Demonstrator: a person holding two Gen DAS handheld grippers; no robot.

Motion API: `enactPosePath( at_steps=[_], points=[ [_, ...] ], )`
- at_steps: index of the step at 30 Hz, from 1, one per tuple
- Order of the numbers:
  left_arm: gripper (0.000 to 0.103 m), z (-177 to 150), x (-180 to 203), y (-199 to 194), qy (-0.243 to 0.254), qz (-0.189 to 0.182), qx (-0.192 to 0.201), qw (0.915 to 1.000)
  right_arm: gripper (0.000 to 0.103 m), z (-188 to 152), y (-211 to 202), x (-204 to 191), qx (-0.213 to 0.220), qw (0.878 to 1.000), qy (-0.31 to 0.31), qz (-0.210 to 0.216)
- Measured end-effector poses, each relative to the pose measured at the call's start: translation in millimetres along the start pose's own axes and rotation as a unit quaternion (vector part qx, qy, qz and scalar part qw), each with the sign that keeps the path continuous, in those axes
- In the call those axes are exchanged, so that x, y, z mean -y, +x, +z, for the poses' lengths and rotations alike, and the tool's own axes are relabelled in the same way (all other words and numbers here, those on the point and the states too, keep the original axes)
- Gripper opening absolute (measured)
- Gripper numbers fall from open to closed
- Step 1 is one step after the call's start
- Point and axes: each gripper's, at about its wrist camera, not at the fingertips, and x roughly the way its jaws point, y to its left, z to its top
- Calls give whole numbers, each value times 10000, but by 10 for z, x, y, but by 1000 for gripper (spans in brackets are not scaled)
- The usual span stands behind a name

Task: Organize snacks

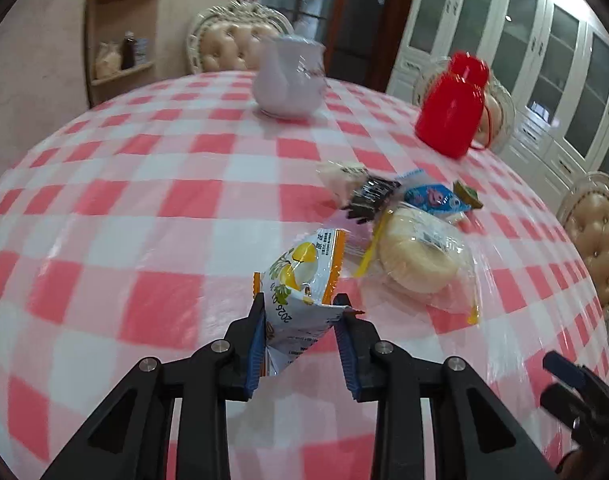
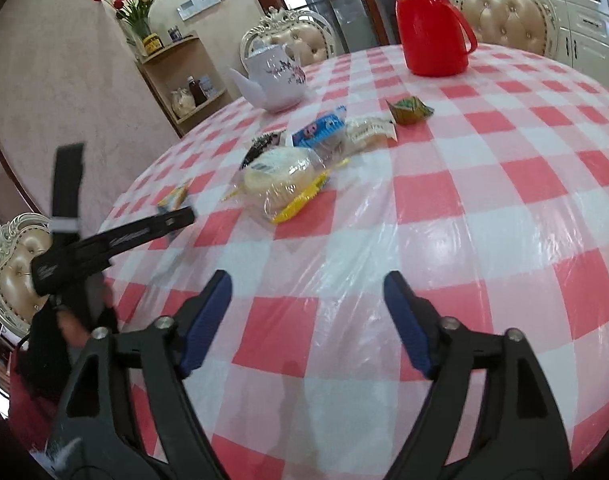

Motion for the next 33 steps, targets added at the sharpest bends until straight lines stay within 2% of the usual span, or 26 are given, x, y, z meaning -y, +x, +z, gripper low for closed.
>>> enactPosePath(
  at_steps=[3, 7, 10, 13, 18, 21, 25, 29, 32, 33],
  points=[
    [33, -62, -162, -115, -296, -125, 29, 9995, 88, 105, 129, 37, -83, 9993, 345, 133],
    [33, -20, -313, -169, -613, -218, 93, 9978, 90, 325, 494, 74, -190, 9909, 1283, 360],
    [33, -3, -334, -186, -615, -223, 137, 9978, 92, 475, 734, 21, -190, 9832, 1790, 294],
    [34, 1, -372, -170, -690, -318, 99, 9971, 93, 618, 991, -98, -264, 9800, 1973, 62],
    [34, -19, -430, -56, -858, -405, -127, 9954, 97, 791, 1253, -355, -327, 9824, 1653, -806],
    [34, -11, -430, -78, -891, -480, -114, 9948, 99, 823, 1365, -478, -342, 9814, 1404, -1263],
    [34, -15, -405, -89, -837, -516, -109, 9951, 99, 821, 1532, -655, -558, 9782, 648, -1895],
    [34, -33, -427, -2, -900, -569, -264, 9940, 98, 815, 1609, -663, -705, 9774, 150, -1986],
    [34, -42, -442, 51, -901, -547, -332, 9939, 75, 791, 1485, -593, -578, 9849, 34, -1630],
    [34, -45, -449, 63, -910, -542, -350, 9938, 74, 753, 1385, -539, -519, 9867, 54, -1538]
  ],
)
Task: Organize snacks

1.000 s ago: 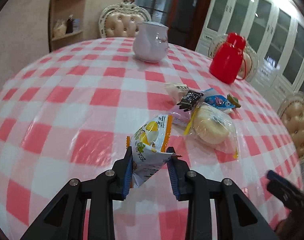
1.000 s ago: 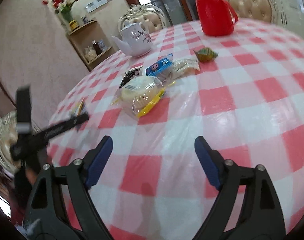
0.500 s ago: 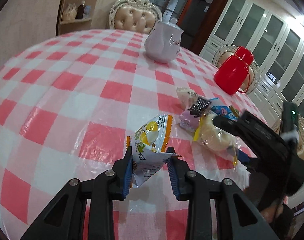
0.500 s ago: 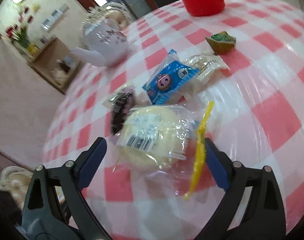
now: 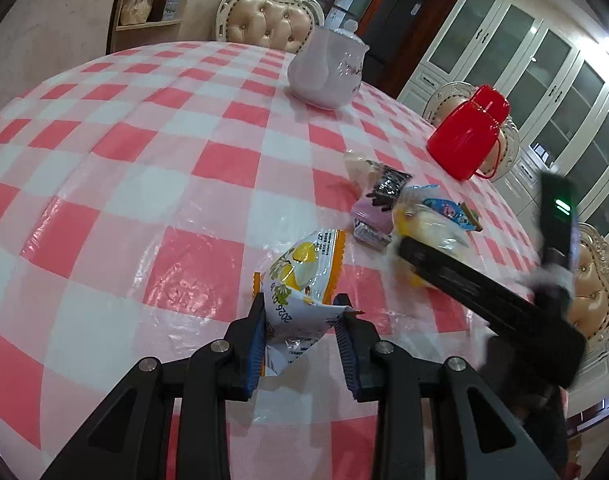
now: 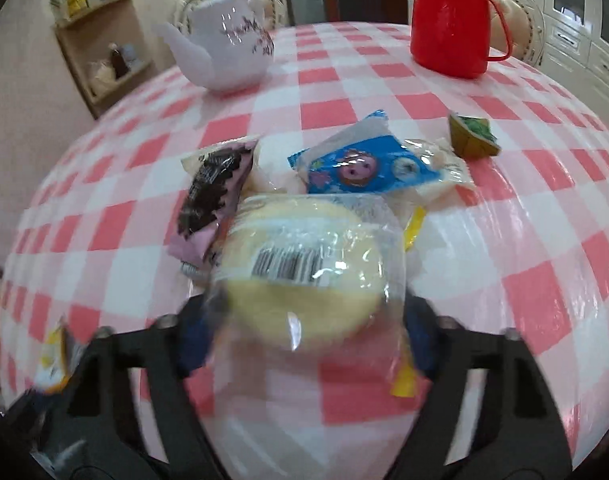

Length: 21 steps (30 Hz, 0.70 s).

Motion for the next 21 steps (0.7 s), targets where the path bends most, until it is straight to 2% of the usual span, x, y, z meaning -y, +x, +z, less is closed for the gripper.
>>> enactPosePath(
  at_steps=[4, 8, 18, 21],
  points=[
    [34, -2, -35, 26, -45, -10, -50, 10000, 72, -146, -240, 191, 179, 9993, -5, 335],
    [34, -7, -13, 30, 2, -21, -67, 10000, 72, -323, -437, 284, 240, 9987, -124, 438],
    [34, -23, 64, 34, 222, 15, -96, 9997, 72, -787, -857, 259, 354, 9960, -374, 730],
    [34, -28, 90, -2, 285, 62, -20, 9996, 72, -898, -955, 250, 332, 9942, -265, 991]
  ],
)
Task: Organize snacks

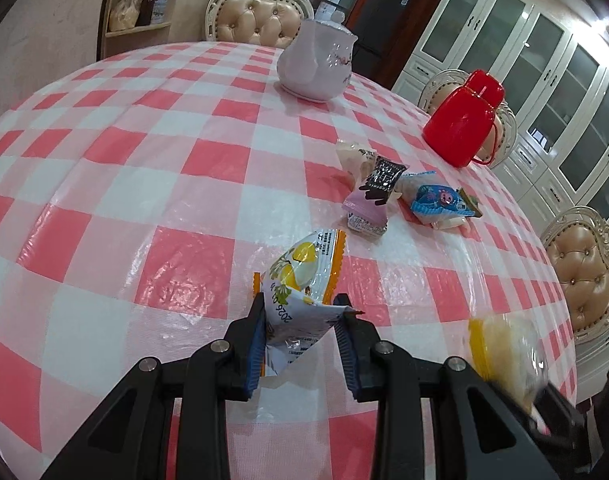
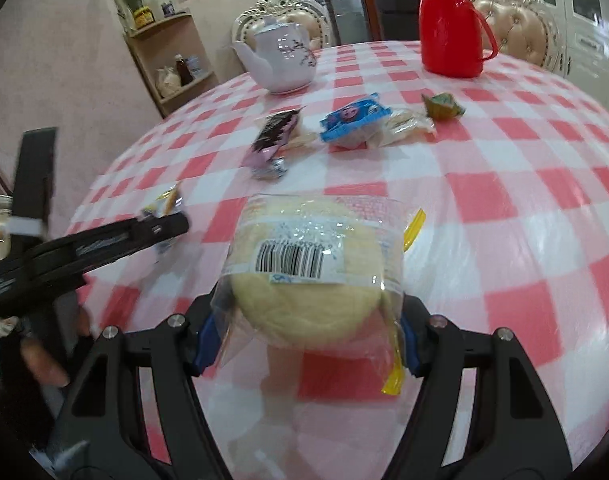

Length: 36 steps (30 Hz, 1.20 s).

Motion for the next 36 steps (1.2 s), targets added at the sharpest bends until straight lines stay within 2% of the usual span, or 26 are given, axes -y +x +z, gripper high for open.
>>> enactPosePath(
  at_steps=[9, 16, 22, 36],
  points=[
    [34, -171, 6, -303, 109, 174, 420, 9989, 72, -151, -107, -248, -2, 9989, -406, 240],
    [34, -417, -303, -623, -346, 347, 671, 9965, 72, -250, -133, -548, -59, 9953, -924, 300],
    [34, -574, -418, -900, -471, 554, 979, 9925, 72, -384, -157, -813, -88, 9890, -1451, 291],
    [34, -913, -433, -1252, -345, 689, 1068, 9913, 72, -565, -227, -1115, -60, 9795, -1970, 420]
  ],
)
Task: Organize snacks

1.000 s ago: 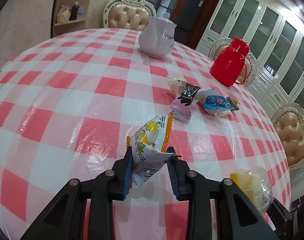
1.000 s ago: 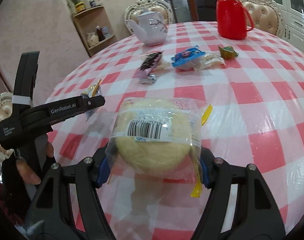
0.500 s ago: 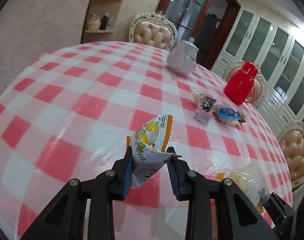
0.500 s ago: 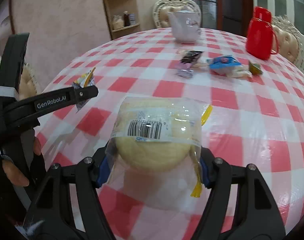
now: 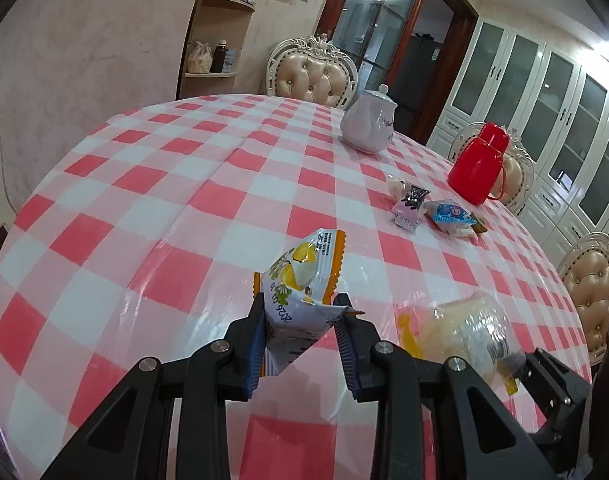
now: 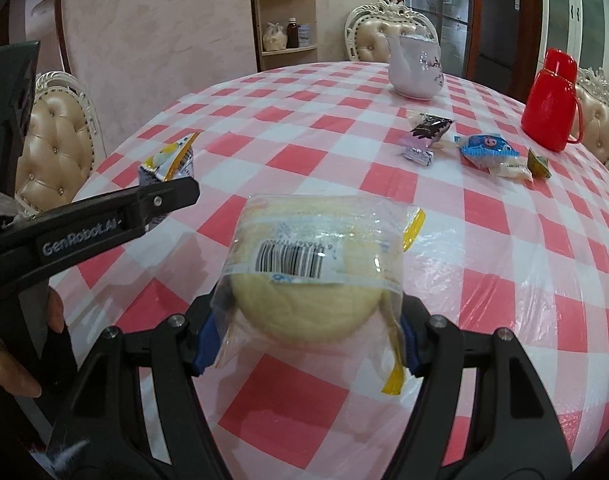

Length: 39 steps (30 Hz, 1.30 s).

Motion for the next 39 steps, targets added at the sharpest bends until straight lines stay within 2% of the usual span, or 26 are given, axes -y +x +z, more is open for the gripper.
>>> enactPosePath(
  at_steps=[7, 25, 28, 32, 39],
  points=[
    [34, -106, -118, -232, 140, 189, 61, 9997, 72, -9, 1, -70, -19, 9999, -85, 52],
    [34, -364, -832, -870, -238, 771, 193, 9966, 72, -76, 16, -789, -110, 9949, -853, 528],
    [34, -396, -995, -955, -347, 903, 222, 9951, 72, -78, 6, -952, -111, 9929, -920, 745],
    [34, -452, -1228, -1096, -526, 1104, 277, 9921, 72, -70, -62, -1211, -24, 9865, -981, 1309],
    [34, -589, -1707, -1401, -912, 1527, 348, 9834, 72, -110, -101, -1785, -7, 9734, -1360, 1844]
  ],
)
